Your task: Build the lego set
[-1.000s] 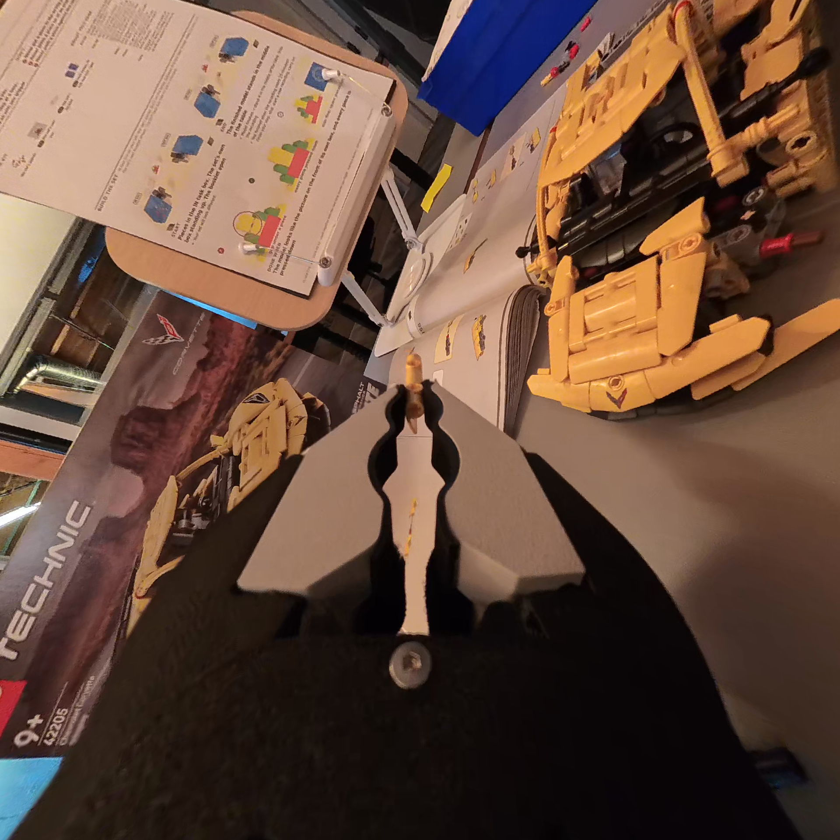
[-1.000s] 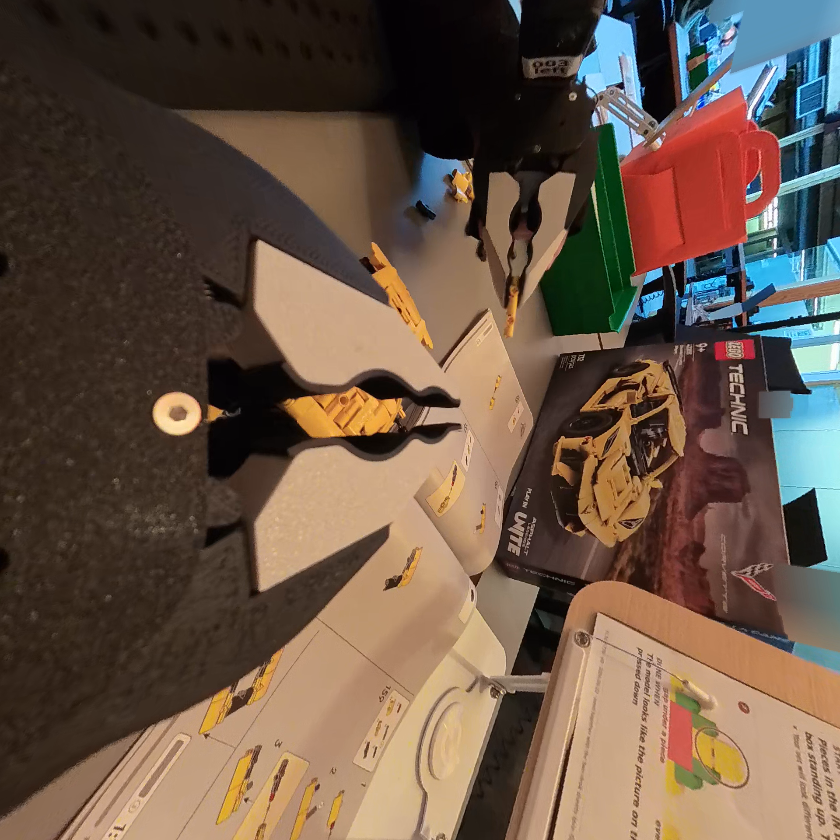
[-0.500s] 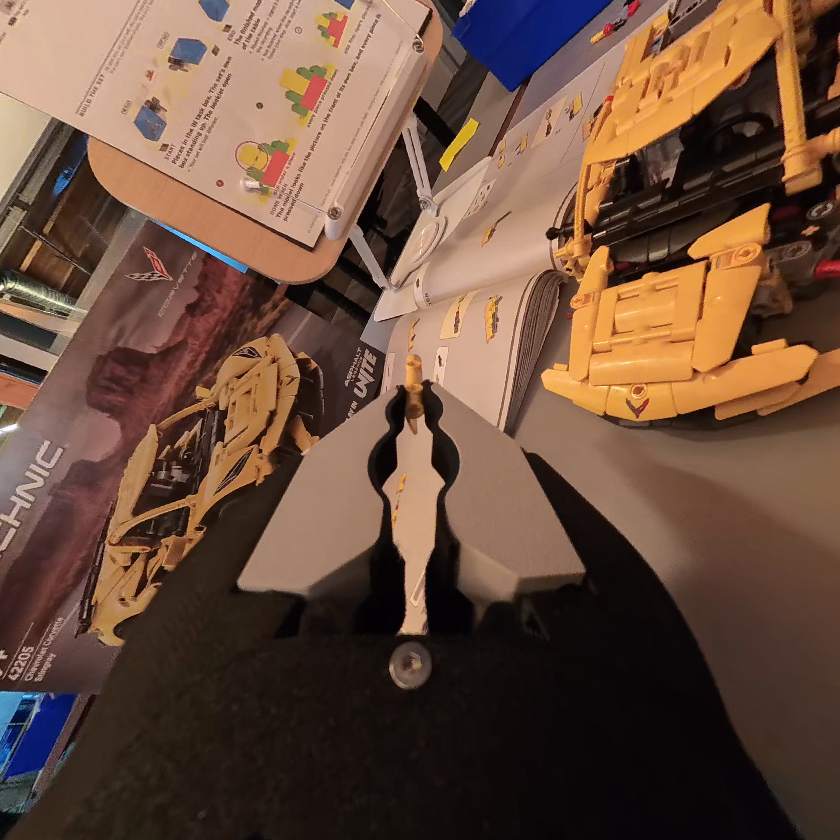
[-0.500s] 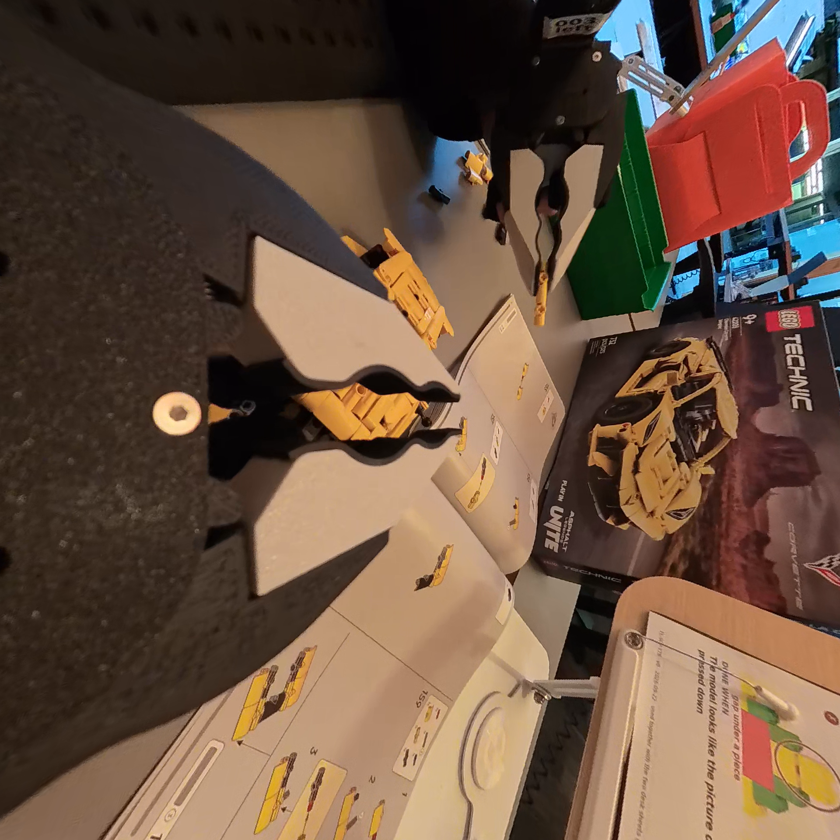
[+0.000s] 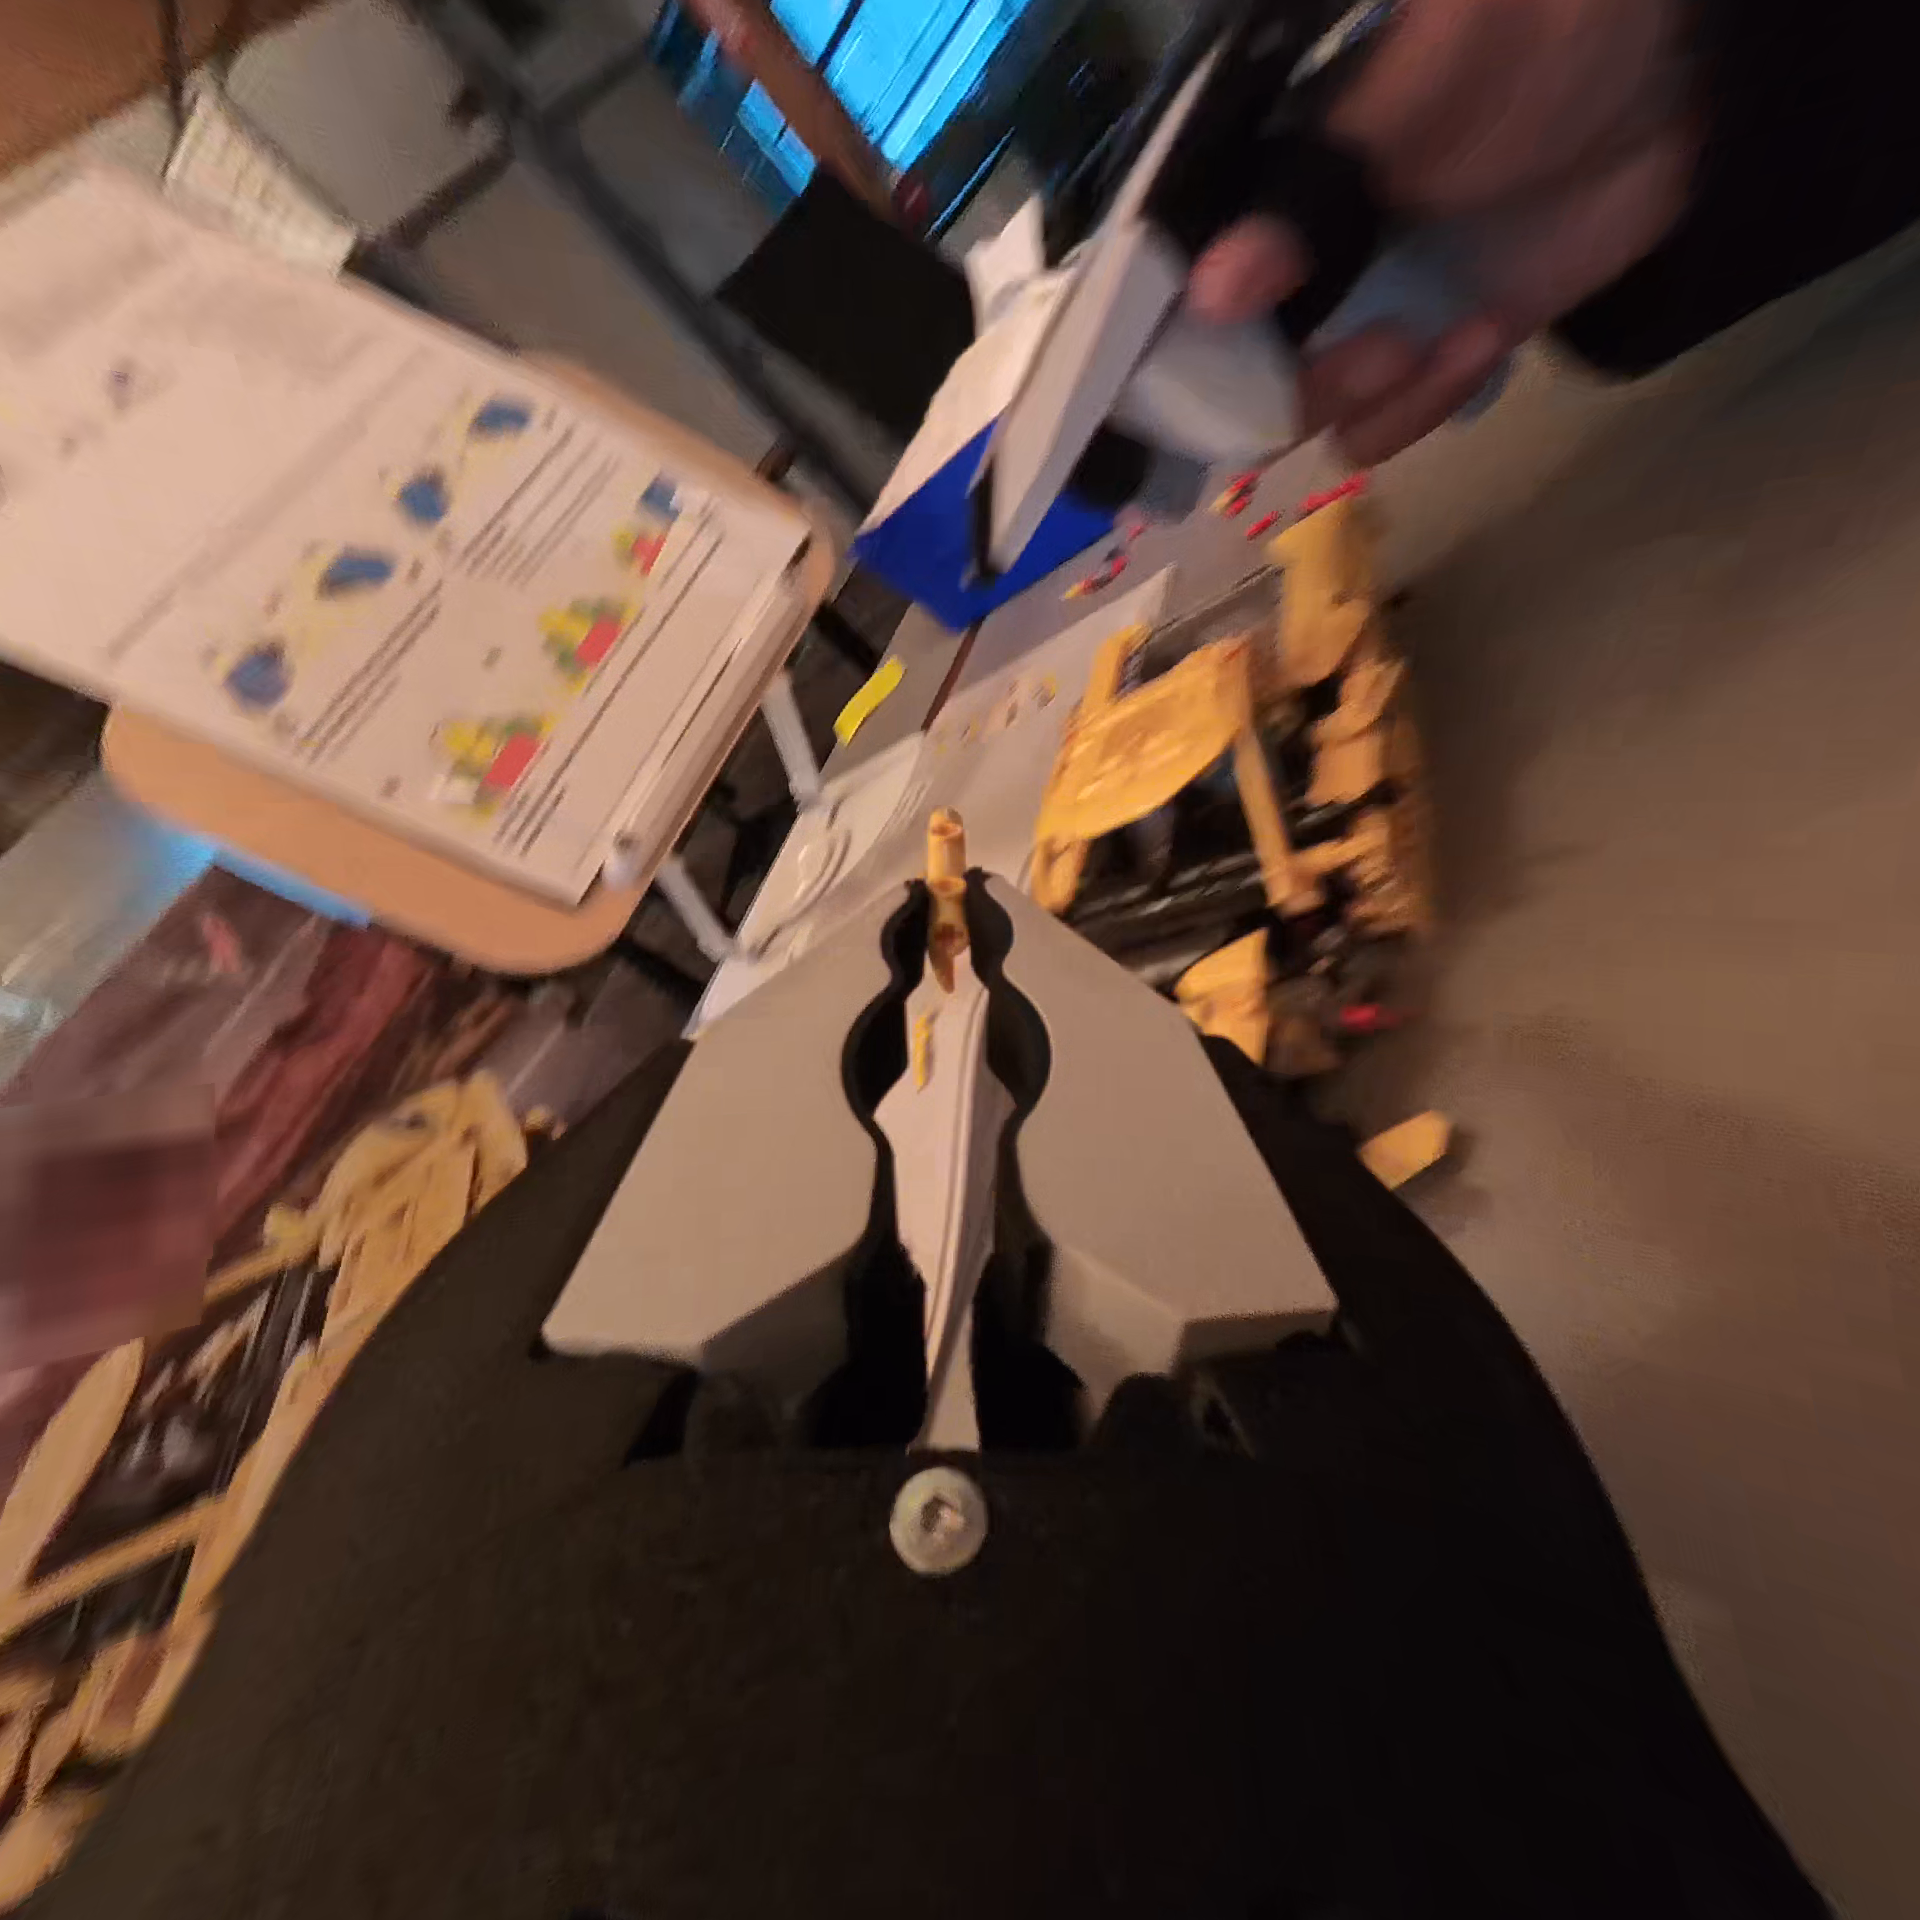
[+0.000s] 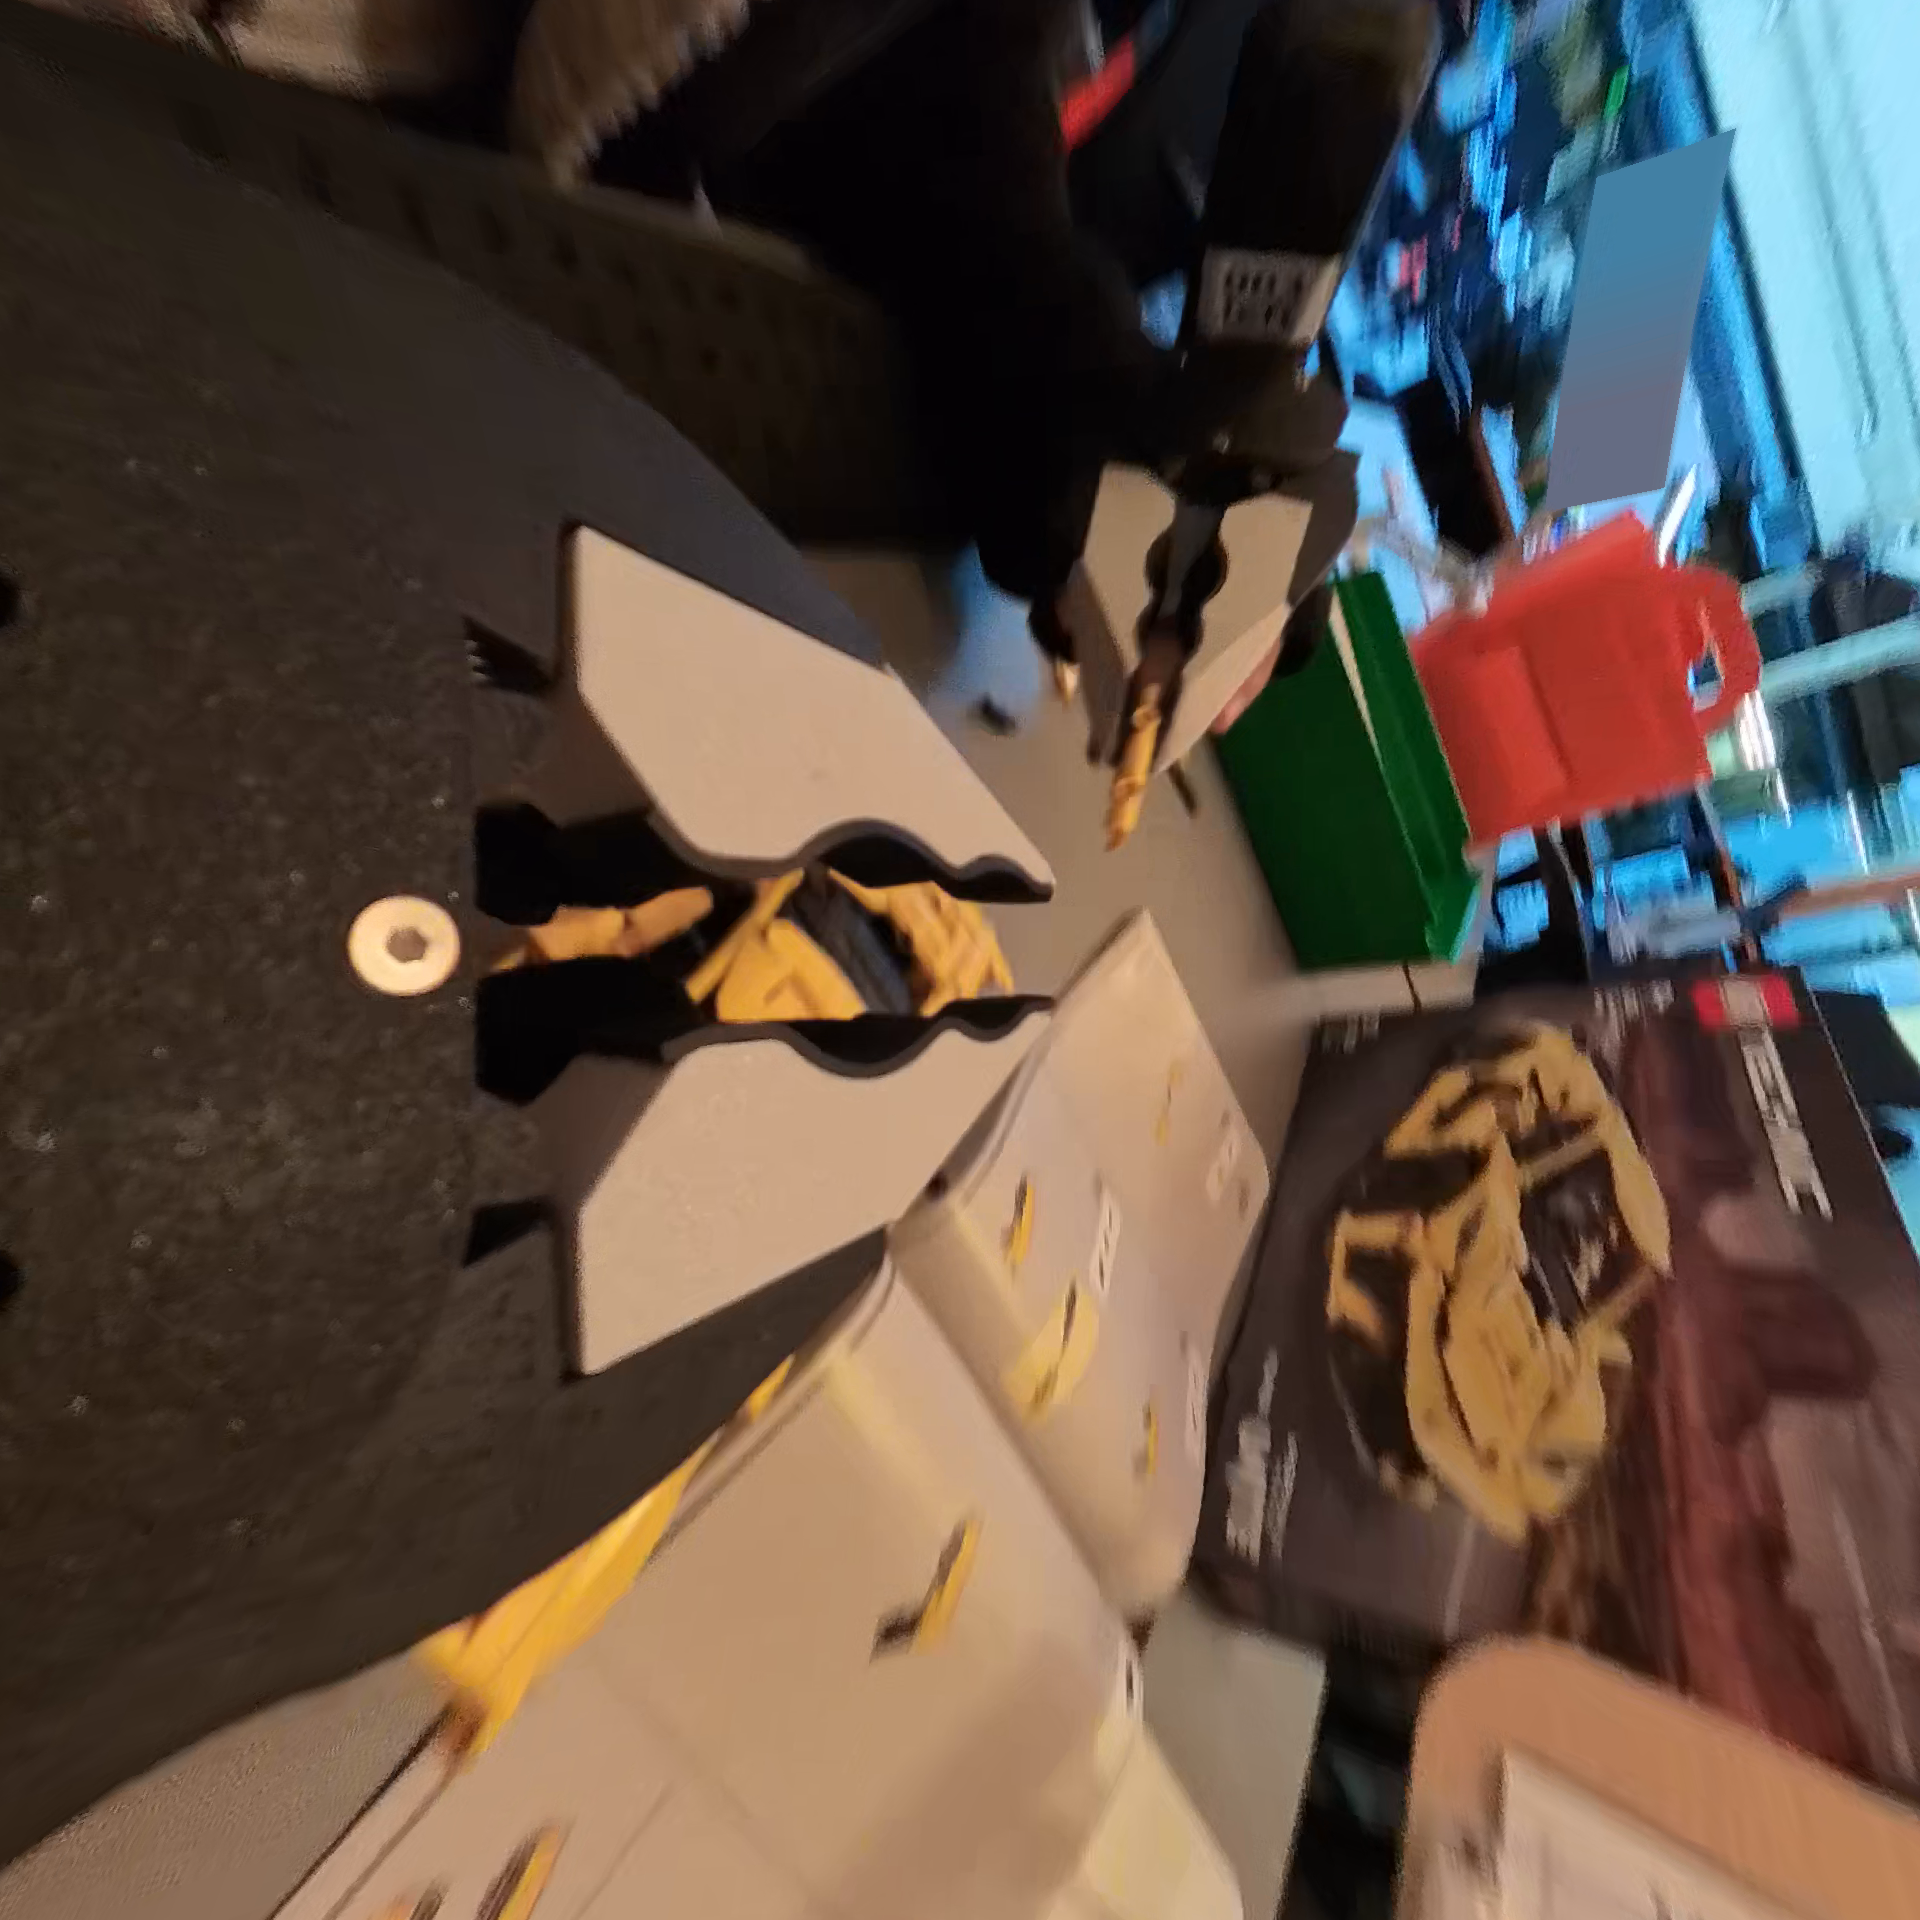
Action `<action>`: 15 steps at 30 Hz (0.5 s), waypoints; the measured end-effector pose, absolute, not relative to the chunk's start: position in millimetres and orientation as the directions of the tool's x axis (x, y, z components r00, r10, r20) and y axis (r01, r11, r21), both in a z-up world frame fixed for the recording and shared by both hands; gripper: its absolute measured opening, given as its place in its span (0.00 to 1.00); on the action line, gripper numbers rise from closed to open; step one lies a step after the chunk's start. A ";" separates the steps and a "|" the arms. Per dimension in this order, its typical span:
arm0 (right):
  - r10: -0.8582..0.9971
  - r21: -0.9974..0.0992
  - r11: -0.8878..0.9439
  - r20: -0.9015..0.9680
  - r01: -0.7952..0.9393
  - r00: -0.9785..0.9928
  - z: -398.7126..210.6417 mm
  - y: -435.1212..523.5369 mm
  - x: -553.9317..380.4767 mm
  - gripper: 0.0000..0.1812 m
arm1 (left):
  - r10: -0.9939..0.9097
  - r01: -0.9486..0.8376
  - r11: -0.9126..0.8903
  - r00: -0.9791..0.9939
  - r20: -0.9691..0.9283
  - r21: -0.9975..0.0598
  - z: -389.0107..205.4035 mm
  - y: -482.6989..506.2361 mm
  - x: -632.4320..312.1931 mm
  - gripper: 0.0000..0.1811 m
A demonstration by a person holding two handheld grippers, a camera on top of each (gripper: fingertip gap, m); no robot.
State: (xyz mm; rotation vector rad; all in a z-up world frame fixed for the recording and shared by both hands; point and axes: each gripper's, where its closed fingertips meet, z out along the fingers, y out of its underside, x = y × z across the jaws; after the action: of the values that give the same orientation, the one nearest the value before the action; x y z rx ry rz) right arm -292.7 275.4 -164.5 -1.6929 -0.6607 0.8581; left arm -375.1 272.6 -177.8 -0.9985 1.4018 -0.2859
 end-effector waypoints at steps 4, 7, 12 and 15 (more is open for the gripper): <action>0.859 -0.920 -0.392 -0.365 0.002 0.360 -164.5 245.2 -319.8 0.19 | -0.664 -0.299 0.679 0.139 -0.735 -0.670 -172.2 232.4 -353.2 0.04; 0.832 -0.851 -0.525 -0.512 0.003 0.211 -167.4 230.6 -330.1 0.25 | -0.667 -0.229 0.695 0.151 -0.730 -0.682 -161.7 222.5 -354.2 0.04; 0.810 -0.813 -0.582 -0.579 0.004 0.099 -162.0 217.0 -341.1 0.21 | -0.630 -0.210 0.736 0.135 -0.765 -0.643 -161.3 212.0 -350.4 0.04; 0.799 -0.800 -0.600 -0.597 0.022 0.072 -164.0 211.7 -346.8 0.20 | -0.609 -0.207 0.757 0.118 -0.784 -0.619 -163.8 207.6 -348.3 0.04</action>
State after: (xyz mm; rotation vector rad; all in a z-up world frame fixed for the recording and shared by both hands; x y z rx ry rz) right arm -346.8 211.7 -164.0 -1.7290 -0.8198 1.5911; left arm -348.3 207.6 -163.8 -0.7080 1.4540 -0.3328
